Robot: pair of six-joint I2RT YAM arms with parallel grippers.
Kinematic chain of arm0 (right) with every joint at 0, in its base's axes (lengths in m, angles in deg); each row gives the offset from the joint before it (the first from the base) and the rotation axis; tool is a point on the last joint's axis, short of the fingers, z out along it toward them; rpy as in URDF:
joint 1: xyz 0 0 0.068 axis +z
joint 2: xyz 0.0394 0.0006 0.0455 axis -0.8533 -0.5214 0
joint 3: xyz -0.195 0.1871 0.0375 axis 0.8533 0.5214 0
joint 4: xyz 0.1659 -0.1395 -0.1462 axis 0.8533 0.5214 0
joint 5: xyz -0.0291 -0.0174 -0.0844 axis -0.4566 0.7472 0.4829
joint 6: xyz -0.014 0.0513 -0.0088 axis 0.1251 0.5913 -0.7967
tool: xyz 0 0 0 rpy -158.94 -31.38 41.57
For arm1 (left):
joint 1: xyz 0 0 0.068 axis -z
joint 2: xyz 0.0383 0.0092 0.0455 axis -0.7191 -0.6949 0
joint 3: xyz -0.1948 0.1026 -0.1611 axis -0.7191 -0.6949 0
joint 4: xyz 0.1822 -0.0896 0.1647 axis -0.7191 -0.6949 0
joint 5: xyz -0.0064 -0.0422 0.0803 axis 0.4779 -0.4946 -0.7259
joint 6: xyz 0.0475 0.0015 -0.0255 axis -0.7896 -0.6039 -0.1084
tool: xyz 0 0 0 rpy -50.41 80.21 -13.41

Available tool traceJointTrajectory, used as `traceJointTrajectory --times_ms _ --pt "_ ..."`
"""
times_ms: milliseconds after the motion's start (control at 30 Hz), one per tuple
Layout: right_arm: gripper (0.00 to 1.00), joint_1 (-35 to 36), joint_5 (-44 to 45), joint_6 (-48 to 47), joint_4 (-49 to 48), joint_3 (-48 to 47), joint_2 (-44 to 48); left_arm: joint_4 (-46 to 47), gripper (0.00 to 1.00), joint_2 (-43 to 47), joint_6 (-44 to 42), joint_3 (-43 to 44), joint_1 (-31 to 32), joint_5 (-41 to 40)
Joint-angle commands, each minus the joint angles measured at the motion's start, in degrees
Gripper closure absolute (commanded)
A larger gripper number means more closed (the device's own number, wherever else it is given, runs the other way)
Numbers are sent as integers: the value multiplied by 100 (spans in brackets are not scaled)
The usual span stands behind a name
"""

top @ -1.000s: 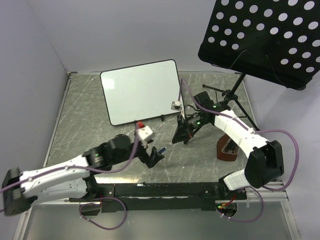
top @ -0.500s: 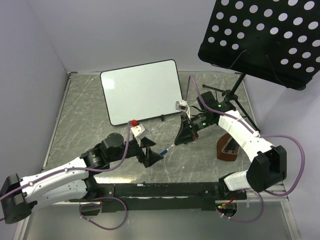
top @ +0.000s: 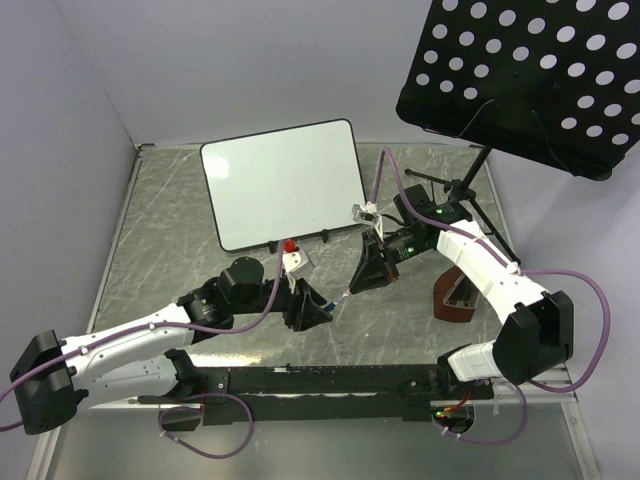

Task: Write a sentence on the whiteboard
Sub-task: Open the pen cap of the whiteboard marker, then put down the pen cap at the center of the board.

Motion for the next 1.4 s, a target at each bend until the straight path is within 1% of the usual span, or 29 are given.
traceJointTrajectory --times_ms 0,67,100,167,200,233,333,400,467,500,533,567,600,667,767,800,833,900,933,1000,1067,1133,1267,1300,1367 --pt "100 -7 -297 -238 -21 -223 74 403 51 -114 -37 234 -33 411" --pt "100 -7 -315 -238 -3 -223 74 412 57 -176 -19 252 -42 481" --pt "100 -16 -324 -247 -12 -232 74 420 66 -237 -11 269 -50 516" --pt "100 -16 -332 -256 -12 -206 74 447 78 -290 -10 304 -68 613" --pt "100 -16 -333 -247 -29 -197 82 438 96 -316 -2 313 -77 630" --pt "100 -16 -341 -247 -21 -171 91 456 99 -308 7 305 -86 657" --pt "100 -16 -298 -334 14 -162 144 412 99 -150 208 147 -234 552" --pt "100 -146 -245 -440 84 -179 292 316 99 192 410 -29 -305 228" --pt "100 -401 -315 -152 -222 -92 433 17 99 612 788 -284 -376 -202" --pt "100 -646 -332 -107 -267 -65 538 -1 99 720 929 -328 -376 -239" --pt "100 -753 -341 -237 -128 -74 574 -10 99 790 1261 -346 -376 -240" --pt "100 -832 -385 -308 -57 -56 610 -358 99 843 1360 -285 -384 -196" --pt "100 -885 -438 -352 -30 -39 679 -449 99 870 1491 -267 -385 -178" --pt "100 -991 -526 -265 -256 128 794 -616 99 1044 1904 -407 -385 -187" --pt "100 -1044 -465 -63 -626 409 987 -914 99 1396 2545 -776 -385 -685" --pt "100 -1053 -412 -28 -749 488 1066 -1133 99 1450 2712 -864 -402 -1158" --pt "100 -1044 -368 173 -907 671 1128 -1205 99 1476 3097 -1030 -463 -1423" --pt "100 -1044 -210 411 -1398 866 1259 -1188 99 1345 3451 -1189 -595 -1654" --pt "100 -1044 -140 560 -1496 971 1312 -988 99 1240 3722 -1320 -726 -1663" --pt "100 -1053 36 623 -1611 998 1426 -828 99 836 3865 -1357 -780 -1698" --pt "100 -1044 28 711 -1734 1112 1489 -643 99 424 3875 -1287 -780 -1891" --pt "100 -1044 63 711 -1770 1174 1559 -765 99 159 3770 -1076 -780 -2119" --pt "100 -1044 98 711 -1805 1227 1594 -960 99 -534 3672 -917 -789 -2226" --pt "100 -1044 107 711 -1805 1210 1577 -951 97 -623 3663 -917 -789 -2243" --pt "100 -1053 89 694 -1788 1218 1550 -933 91 -799 3716 -926 -780 -2244"
